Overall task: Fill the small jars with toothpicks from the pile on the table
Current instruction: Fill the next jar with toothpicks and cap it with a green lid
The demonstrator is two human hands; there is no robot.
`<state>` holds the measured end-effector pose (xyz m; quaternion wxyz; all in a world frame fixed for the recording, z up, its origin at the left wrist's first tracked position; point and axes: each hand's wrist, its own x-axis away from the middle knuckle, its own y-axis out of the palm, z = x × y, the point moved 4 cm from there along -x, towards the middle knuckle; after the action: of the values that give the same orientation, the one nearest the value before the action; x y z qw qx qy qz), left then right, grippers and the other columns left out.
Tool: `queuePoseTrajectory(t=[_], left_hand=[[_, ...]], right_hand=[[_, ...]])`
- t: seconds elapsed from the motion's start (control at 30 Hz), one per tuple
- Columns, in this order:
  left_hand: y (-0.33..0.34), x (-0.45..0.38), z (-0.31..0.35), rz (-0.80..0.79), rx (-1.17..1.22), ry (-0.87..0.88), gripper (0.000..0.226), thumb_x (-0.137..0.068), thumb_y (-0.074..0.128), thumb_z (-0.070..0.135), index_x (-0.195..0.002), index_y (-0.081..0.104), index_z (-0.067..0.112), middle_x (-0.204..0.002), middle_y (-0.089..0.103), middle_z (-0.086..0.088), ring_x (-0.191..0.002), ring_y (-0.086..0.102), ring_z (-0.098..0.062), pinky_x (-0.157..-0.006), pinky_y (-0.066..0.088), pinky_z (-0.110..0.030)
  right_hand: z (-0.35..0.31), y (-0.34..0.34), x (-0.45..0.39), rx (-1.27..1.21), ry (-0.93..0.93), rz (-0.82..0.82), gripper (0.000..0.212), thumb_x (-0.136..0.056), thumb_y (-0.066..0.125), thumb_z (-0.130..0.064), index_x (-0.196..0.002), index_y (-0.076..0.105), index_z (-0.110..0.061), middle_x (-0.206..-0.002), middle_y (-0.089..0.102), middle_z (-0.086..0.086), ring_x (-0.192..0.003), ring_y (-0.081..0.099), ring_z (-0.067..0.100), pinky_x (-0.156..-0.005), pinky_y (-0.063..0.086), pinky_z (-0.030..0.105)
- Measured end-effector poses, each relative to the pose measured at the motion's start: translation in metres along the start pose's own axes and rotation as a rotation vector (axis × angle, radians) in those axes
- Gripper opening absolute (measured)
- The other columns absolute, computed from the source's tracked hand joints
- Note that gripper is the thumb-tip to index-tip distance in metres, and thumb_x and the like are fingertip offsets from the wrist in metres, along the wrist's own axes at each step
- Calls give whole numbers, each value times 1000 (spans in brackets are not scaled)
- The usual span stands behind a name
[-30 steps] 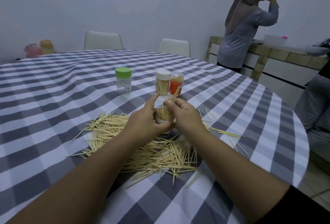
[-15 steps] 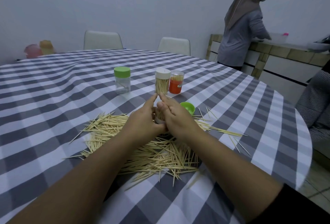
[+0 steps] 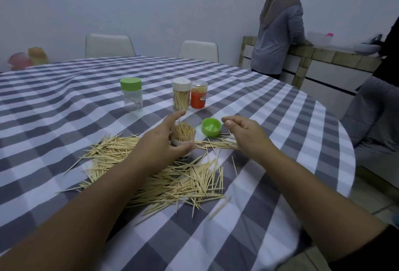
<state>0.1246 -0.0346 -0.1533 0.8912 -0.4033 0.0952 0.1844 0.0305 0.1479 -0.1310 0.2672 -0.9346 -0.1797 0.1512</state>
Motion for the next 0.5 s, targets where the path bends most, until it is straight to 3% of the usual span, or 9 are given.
queuePoseTrajectory(t=[0.1, 0.23, 0.37, 0.5], left_hand=[[0, 2, 1, 3, -37, 13, 78, -78, 70, 47, -140, 23, 54, -131, 56, -4, -109, 58, -18, -89, 50, -34], [0, 2, 2, 3, -69, 28, 76, -79, 68, 47, -140, 23, 54, -135, 54, -4, -114, 56, -20, -90, 48, -34], [1, 3, 3, 0, -79, 30, 76, -81, 67, 45, -140, 21, 55, -136, 53, -7, -113, 55, -21, -89, 49, -37], [1, 3, 4, 4, -72, 23, 76, -81, 68, 43, -139, 21, 57, -130, 56, -7, -105, 56, -17, -87, 47, -32]], right_hand=[[18, -24, -3, 134, 115, 46, 30, -100, 42, -16, -122, 62, -16, -124, 60, 3, -102, 55, 18, -74, 40, 25], [36, -49, -5, 369, 265, -19, 40, -96, 35, -2, -129, 57, -11, -139, 51, 7, -123, 49, 25, -94, 39, 28], [42, -59, 1, 493, 322, -161, 36, -96, 39, -5, -128, 56, -4, -133, 54, 17, -123, 49, 31, -98, 39, 32], [46, -66, 7, 608, 306, -252, 35, -96, 40, -5, -124, 61, -7, -127, 58, 15, -119, 52, 30, -96, 40, 31]])
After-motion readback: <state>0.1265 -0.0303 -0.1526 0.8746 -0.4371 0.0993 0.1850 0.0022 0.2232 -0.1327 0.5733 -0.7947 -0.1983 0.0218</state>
